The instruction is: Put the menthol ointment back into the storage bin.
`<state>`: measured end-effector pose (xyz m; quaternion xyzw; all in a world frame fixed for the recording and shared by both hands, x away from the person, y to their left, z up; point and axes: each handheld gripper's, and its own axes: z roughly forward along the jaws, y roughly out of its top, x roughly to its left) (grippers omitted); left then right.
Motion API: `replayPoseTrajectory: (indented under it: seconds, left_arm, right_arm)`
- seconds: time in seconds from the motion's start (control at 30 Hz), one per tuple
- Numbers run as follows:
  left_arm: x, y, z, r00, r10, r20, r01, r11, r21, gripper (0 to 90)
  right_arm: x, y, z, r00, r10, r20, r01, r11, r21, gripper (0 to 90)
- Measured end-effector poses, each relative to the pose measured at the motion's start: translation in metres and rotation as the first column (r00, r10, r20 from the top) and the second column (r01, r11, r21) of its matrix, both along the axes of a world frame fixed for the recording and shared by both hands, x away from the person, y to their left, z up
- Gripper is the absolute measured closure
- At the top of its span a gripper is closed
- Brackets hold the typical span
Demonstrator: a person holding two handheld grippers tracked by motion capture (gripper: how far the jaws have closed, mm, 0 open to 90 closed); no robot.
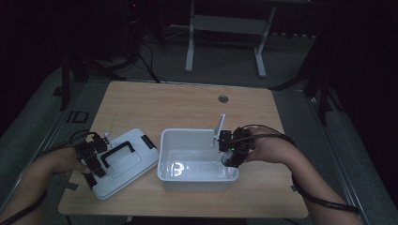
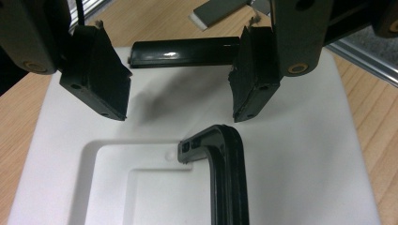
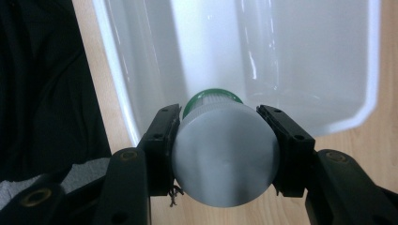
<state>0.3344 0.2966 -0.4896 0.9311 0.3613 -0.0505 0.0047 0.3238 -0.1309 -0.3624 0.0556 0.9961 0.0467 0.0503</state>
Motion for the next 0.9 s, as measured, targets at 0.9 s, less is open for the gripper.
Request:
replayPoseTrajectory:
  seconds: [0.9]
  left_arm:
    - [0.001,-0.001,0.003,0.9999,-0.005,0.014,0.005,0.9999,-0.014,37.3]
  right_arm:
    - [0.016,0.042,-0.092,0.993,0.025,-0.115,-0.039,0.992,-0.12,50.3]
